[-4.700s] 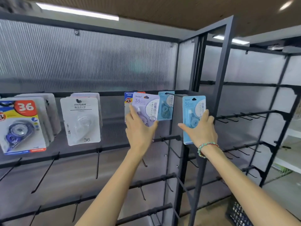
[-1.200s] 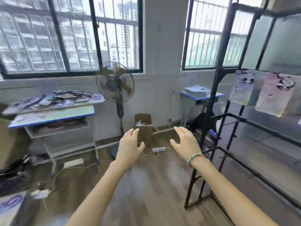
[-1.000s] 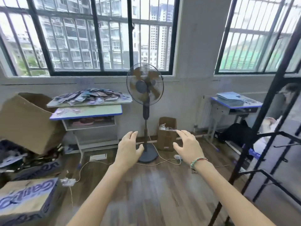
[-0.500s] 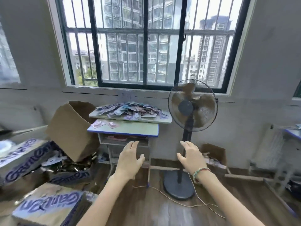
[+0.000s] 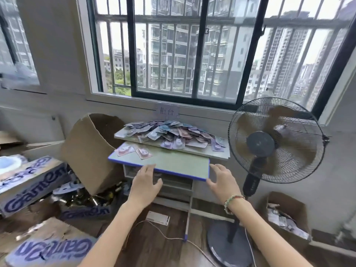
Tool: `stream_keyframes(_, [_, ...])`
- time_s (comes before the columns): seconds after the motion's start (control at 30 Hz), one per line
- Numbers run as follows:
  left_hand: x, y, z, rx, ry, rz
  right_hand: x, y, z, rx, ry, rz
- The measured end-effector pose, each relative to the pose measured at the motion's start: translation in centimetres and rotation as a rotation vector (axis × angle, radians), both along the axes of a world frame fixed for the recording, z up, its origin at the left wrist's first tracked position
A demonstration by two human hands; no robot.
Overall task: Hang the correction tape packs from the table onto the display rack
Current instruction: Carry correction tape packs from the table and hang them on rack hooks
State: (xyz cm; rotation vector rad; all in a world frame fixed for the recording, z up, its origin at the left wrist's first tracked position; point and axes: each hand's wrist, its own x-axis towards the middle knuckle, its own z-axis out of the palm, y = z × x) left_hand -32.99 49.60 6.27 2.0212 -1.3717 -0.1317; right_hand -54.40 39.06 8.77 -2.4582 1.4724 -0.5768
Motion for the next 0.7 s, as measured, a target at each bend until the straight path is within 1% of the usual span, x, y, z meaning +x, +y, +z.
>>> stream_keyframes(0.13, [5.3, -6.4, 0.4, -0.013, 0.004, -0.012, 5.5, -6.3, 0.2, -0.008, 0.006, -0.012])
stream_keyframes(0.33, [13.4, -15.4, 1.7, 0.054, -0.012, -0.035, 13.9, -15.0, 1.5, -0.038, -0.009, -0.009])
stream_keyframes(0.57, [19.4, -25.0, 0.2, 0.123, -0.004, -0.087, 19.1, -24.2, -0.2, -0.019, 0.032, -0.051])
stream_keyframes(0.7, [22.6, -30.5, -1.5, 0.142, 0.007, -0.081, 22.1, -29.9, -2.0, 0.016, 0.062, -0.056])
